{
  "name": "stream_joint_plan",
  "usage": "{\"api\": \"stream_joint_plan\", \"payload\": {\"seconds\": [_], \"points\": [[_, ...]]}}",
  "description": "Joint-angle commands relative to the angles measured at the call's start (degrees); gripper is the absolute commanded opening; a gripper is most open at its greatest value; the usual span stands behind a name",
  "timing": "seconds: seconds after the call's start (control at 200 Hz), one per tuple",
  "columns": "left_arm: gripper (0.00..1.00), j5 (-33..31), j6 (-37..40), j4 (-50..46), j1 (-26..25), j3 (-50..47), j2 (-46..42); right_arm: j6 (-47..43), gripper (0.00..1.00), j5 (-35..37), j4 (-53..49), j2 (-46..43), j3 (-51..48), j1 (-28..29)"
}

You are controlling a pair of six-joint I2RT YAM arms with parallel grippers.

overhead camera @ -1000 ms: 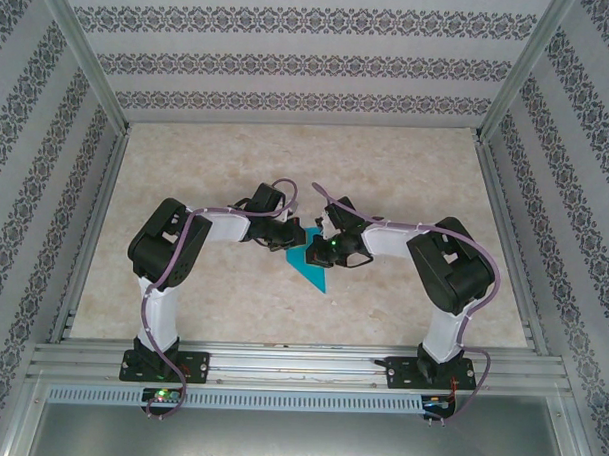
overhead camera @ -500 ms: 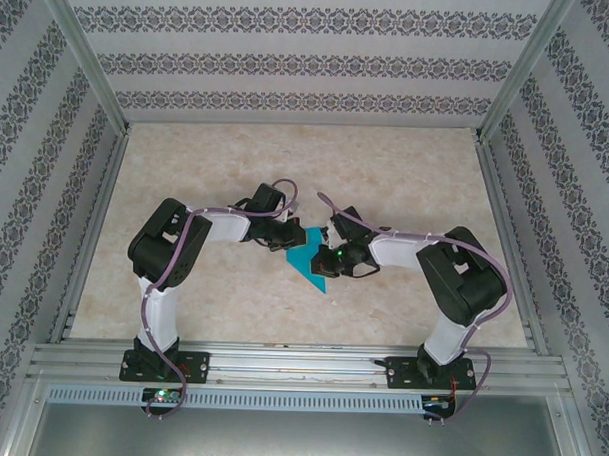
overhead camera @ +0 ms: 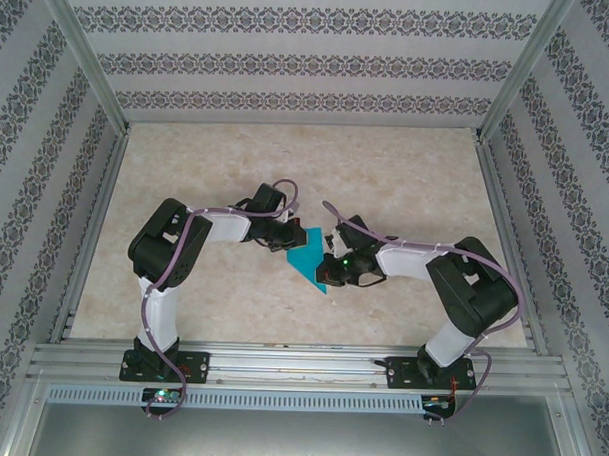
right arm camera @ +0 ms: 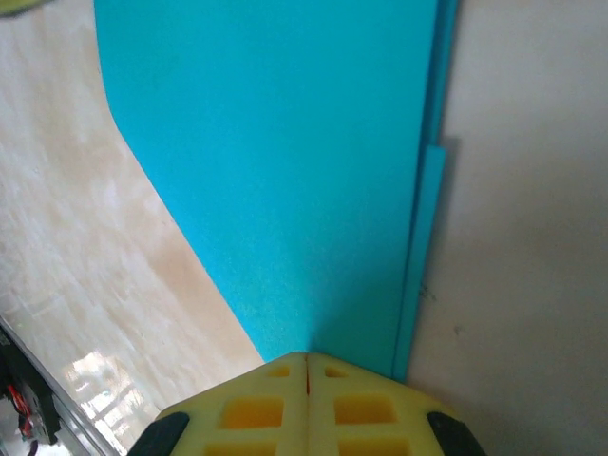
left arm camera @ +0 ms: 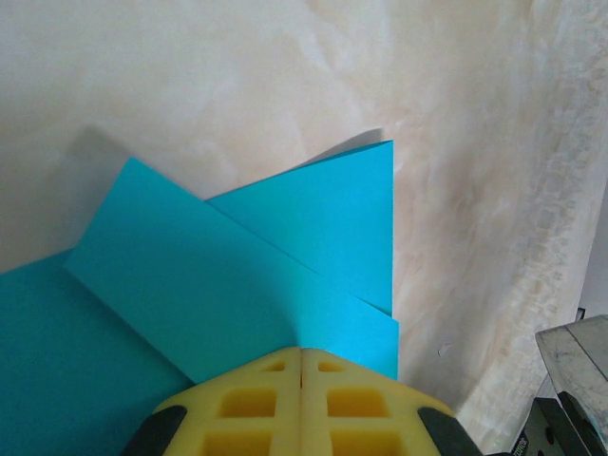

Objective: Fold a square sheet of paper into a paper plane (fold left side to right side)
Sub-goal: Fourth fold the wing at the center of the table.

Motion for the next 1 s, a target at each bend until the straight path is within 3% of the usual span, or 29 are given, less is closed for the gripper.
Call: {"api": "stream_joint_plan", "payload": {"seconds": [0.0,0.445,0.575,0.64,0.764,0.924,0.994], "points": [[0.00,-5.7,1.8,-5.5,-0.5,-0.5,2.2,0.6,0.00,1.3,-8.7,-0.7,-3.6,1.1],[0.00,-5.0,2.9,-6.5,-0.5,1.6,1.3,-1.1,0.00,1.7,-14.6,-7.8,-5.0,0.8],[0.07,-2.4,2.6,-5.7,-0.6,2.9,-0.5,-2.9,0.00,1.4,-17.4,-11.6,-3.2,-1.0],[0.15,-1.0,2.6,-5.6,-0.5,3.9,-2.0,-4.0,0.05,1.1,-17.5,-13.5,-2.3,-2.7],[0.26,-0.3,3.8,-6.9,-0.4,6.2,-6.0,-7.2,0.24,0.8,-16.4,-15.2,-0.2,-5.5],[0.30,-3.4,6.5,-9.1,0.4,6.6,-12.8,-9.6,0.39,-3.3,-10.1,-12.6,2.1,-8.6],[0.31,-5.3,7.1,-8.6,1.2,4.8,-16.4,-10.7,0.41,-4.4,-7.6,-10.3,3.5,-9.2]]}}
